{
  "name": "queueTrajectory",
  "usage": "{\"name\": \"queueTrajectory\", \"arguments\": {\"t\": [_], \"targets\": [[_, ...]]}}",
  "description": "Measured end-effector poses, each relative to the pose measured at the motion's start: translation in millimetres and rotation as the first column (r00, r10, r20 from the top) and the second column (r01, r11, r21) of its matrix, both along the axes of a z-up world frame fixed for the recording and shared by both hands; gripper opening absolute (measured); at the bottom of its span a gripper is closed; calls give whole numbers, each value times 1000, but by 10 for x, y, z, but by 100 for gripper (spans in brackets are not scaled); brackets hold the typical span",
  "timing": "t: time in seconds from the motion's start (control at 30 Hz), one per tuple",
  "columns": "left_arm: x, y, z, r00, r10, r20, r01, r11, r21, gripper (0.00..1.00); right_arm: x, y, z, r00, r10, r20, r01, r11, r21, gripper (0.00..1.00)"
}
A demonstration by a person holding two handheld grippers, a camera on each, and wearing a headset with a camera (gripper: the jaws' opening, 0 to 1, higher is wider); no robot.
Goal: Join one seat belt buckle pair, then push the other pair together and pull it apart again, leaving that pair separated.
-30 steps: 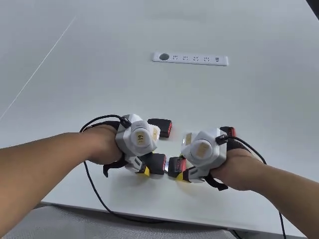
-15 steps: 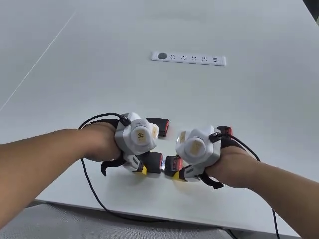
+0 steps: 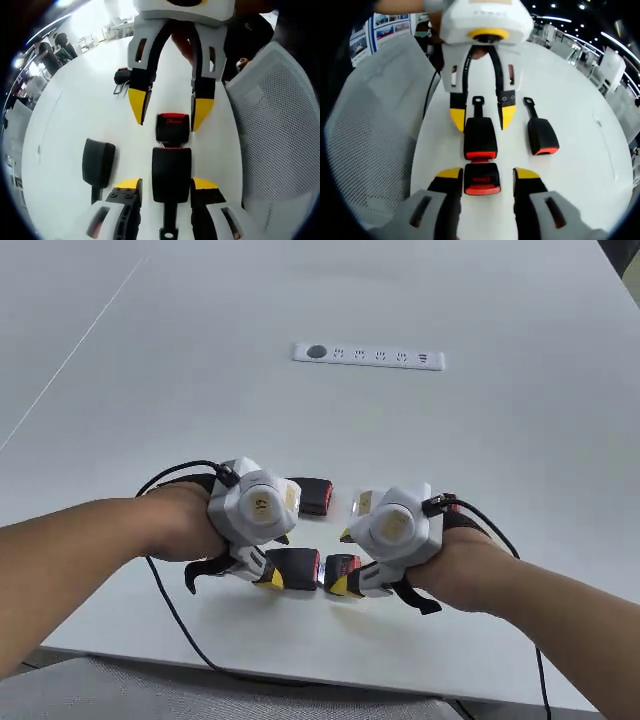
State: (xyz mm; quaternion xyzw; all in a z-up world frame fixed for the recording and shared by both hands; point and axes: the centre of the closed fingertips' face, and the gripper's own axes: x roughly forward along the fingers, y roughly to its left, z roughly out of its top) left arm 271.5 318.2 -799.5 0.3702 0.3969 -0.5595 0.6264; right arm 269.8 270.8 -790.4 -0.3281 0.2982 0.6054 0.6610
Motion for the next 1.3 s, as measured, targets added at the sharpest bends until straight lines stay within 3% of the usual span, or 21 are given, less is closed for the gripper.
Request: {"name": "queueTrajectory", "arguments": {"t": [0.07,0.2,0.4,0.53,0.63,0.8,0.97,1.07,1.3], "targets": [[83,-46,81,999,35,8,-35,999,-26,42,24,-12,35,1000,-8,0,8,1000,7,40],[309,-118,207,997,60,54,-57,997,-60,39,92,-79,61,1000,-29,2,29,999,14,40],[643,-90,279,989,96,112,-91,995,-49,40,286,-307,89,998,-57,18,57,998,-5,39],[825,-70,336,980,140,142,-130,988,-77,42,457,-511,84,996,-73,41,74,997,-25,39],[900,-62,316,980,150,127,-139,986,-95,44,583,-678,71,995,-90,52,92,995,-40,39],[979,-15,206,980,168,103,-161,984,-77,46,789,-976,33,990,-129,63,133,989,-59,40],[971,-2,83,985,148,85,-145,989,-39,46,922,-1329,-162,989,-131,71,139,982,-129,42],[991,33,-8,989,106,103,-107,994,3,45,1001,-1439,-199,985,-154,72,162,978,-128,43],[1058,10,-104,993,83,85,-84,996,9,46,1015,-1472,-249,986,-149,70,157,978,-138,45]]}}
